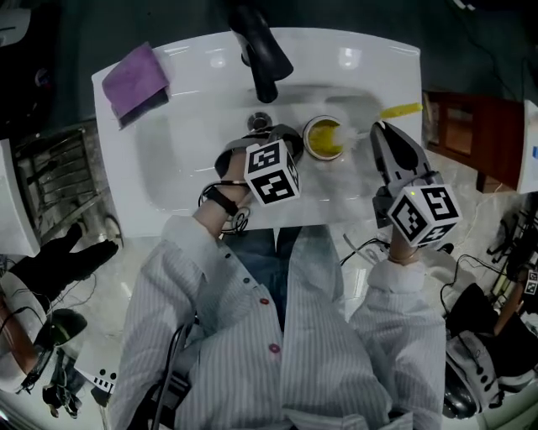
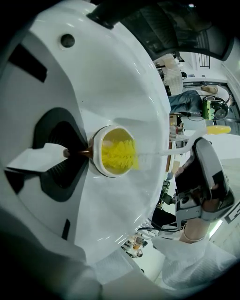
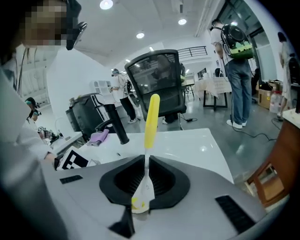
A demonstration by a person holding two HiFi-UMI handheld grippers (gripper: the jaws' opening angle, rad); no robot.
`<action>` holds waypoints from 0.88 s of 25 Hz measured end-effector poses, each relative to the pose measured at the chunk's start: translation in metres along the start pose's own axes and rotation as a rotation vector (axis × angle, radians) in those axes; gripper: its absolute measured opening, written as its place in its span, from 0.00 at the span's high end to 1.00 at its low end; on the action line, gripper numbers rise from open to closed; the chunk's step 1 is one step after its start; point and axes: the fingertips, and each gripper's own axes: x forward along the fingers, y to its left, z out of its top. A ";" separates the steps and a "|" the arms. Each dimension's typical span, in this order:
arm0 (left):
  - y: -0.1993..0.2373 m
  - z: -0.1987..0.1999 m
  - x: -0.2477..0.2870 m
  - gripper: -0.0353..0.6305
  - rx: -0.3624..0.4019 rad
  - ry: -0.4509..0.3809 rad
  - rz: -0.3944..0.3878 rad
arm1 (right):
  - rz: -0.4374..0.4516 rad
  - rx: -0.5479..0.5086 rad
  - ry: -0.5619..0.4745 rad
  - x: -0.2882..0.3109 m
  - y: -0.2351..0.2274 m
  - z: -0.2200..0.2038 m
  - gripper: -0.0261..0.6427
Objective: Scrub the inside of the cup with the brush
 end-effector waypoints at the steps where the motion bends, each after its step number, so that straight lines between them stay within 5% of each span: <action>1: 0.000 0.000 0.000 0.84 0.000 0.000 -0.002 | 0.008 0.019 0.001 -0.005 0.002 -0.004 0.88; 10: 0.000 0.001 0.001 0.84 0.013 0.003 0.001 | 0.059 0.039 0.009 -0.015 0.043 -0.015 0.88; 22: -0.001 0.000 0.001 0.84 0.015 -0.002 -0.016 | 0.098 -0.108 0.016 0.045 0.081 0.009 0.88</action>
